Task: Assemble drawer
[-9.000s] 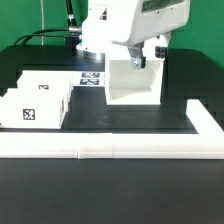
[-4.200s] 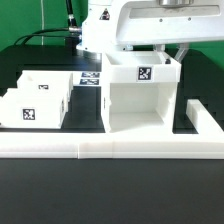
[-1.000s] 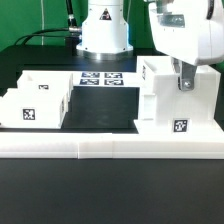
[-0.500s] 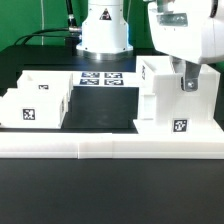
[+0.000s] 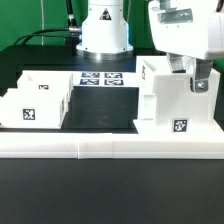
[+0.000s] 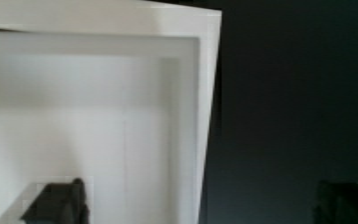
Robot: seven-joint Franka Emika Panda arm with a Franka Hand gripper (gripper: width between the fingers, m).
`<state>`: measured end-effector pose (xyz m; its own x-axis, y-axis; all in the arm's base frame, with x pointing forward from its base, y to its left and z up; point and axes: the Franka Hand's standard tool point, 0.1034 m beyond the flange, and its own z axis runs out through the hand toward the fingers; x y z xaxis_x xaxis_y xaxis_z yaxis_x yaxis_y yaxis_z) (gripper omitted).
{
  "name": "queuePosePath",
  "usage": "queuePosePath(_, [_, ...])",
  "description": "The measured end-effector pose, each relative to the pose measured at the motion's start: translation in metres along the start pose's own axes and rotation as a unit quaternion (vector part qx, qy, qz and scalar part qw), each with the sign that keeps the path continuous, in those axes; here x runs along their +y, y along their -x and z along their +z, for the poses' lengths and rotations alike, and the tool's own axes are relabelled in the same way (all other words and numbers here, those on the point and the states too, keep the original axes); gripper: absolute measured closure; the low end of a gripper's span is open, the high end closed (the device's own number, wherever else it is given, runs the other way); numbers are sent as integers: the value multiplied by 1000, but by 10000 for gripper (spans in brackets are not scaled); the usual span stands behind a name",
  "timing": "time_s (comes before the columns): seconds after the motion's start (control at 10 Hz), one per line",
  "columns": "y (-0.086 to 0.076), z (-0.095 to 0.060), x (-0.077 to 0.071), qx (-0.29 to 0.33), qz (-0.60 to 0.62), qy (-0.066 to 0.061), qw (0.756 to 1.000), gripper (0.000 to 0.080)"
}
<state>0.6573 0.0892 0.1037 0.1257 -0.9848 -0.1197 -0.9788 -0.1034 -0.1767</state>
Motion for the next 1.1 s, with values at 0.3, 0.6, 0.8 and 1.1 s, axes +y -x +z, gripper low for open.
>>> queuePosePath(0.3, [-2,-28,18,-17,-113,3,993,155])
queuePosePath(0.6, [-7,-60,29,-36,-216,16,976,155])
queuePosePath(0.8, [-6,-58,31,-36,-223,17,974,155])
queuePosePath(1.1, [-24,-54,50,-37,-429,33,902,155])
